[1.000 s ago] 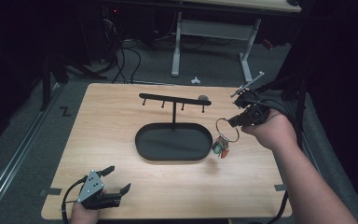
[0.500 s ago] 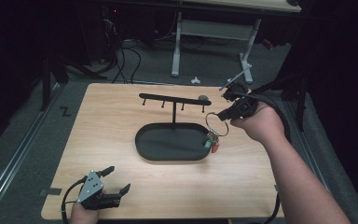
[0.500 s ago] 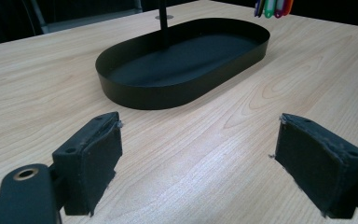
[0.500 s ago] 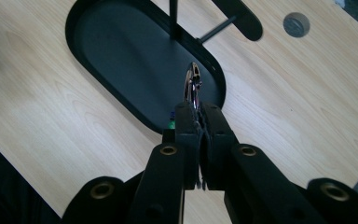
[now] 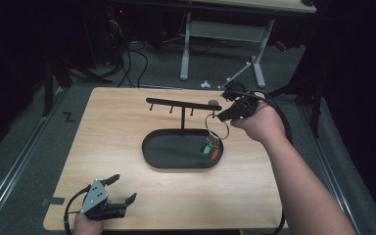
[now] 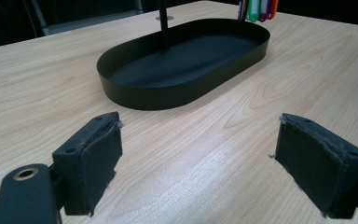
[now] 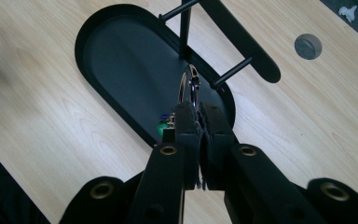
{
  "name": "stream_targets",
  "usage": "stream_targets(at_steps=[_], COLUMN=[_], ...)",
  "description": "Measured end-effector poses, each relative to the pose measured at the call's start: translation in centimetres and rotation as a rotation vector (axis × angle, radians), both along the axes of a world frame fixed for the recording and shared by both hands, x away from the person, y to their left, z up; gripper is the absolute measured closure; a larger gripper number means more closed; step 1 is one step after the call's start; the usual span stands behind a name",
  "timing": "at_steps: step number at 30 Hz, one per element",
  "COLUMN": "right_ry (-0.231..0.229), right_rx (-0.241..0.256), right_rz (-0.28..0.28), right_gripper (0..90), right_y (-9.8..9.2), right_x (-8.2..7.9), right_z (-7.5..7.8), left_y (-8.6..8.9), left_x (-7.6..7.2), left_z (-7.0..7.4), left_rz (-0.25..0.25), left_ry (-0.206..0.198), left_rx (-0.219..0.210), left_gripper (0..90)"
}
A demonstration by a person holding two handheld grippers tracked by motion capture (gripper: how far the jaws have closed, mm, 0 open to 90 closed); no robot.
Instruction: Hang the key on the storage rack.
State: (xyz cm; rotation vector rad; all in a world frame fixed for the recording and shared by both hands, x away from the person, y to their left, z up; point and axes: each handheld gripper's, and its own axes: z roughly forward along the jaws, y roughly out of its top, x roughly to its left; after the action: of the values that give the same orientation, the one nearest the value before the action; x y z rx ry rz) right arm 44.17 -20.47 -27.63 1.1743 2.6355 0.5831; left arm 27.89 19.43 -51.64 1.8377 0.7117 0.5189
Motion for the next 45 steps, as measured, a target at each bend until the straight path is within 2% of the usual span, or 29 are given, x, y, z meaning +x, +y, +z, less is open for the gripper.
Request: stream_targets(at_steps=[7, 10, 14, 25, 27, 29, 31, 36, 37, 42, 45], right_ry=[0.003, 0.003, 0.027, 0.033, 0.016, 0.005, -0.011, -0.027, -0.046, -0.035, -0.036], right_rx=[-0.012, -0.001, 0.018, 0.024, 0.037, 0.038, 0.059, 0.052, 0.045, 0.036, 0.044], right_rz=[-0.029, -0.045, -0.073, -0.069, -0.064, -0.065, -0.084, -0.112, -0.112, -0.151, -0.149], right_gripper=[87.4, 87.4, 87.3, 87.0, 86.4, 84.4, 77.7, 67.8, 59.6, 49.3, 45.0], right_y=[-0.3, -0.6, -1.2, -0.5, -0.5, -0.5, -0.8, -1.3, -1.7, -2.6, -3.3], right_x=[1.5, 2.2, 3.1, 4.2, 4.3, 4.3, 4.0, 3.5, 3.2, 2.8, 2.4], right_z=[-0.8, -1.1, -2.1, -3.1, -3.0, -2.9, -2.5, -2.3, -2.4, -3.1, -3.7], left_y=[0.1, 0.2, 0.3, 0.6, 0.6, 0.6, 0.7, 0.6, 0.6, 0.4, 0.4], left_x=[-0.2, -0.2, -0.2, -0.3, -0.3, -0.3, -0.3, -0.4, -0.4, -0.4, -0.4], left_z=[0.0, 0.0, 0.0, -0.1, -0.1, -0.1, -0.1, -0.1, -0.1, -0.1, -0.1], left_rz=[0.0, 0.002, 0.007, 0.017, 0.015, 0.014, 0.015, 0.014, 0.013, 0.006, 0.005], left_ry=[0.001, 0.002, 0.002, 0.002, 0.004, 0.004, 0.006, 0.004, 0.005, 0.004, 0.005], left_rx=[0.006, 0.006, 0.004, -0.005, 0.0, -0.001, 0.0, -0.001, -0.001, 0.007, 0.006], left_gripper=[15.0, 15.0, 15.0, 15.0, 15.0, 15.0, 15.0, 15.0, 15.0, 15.0, 15.0])
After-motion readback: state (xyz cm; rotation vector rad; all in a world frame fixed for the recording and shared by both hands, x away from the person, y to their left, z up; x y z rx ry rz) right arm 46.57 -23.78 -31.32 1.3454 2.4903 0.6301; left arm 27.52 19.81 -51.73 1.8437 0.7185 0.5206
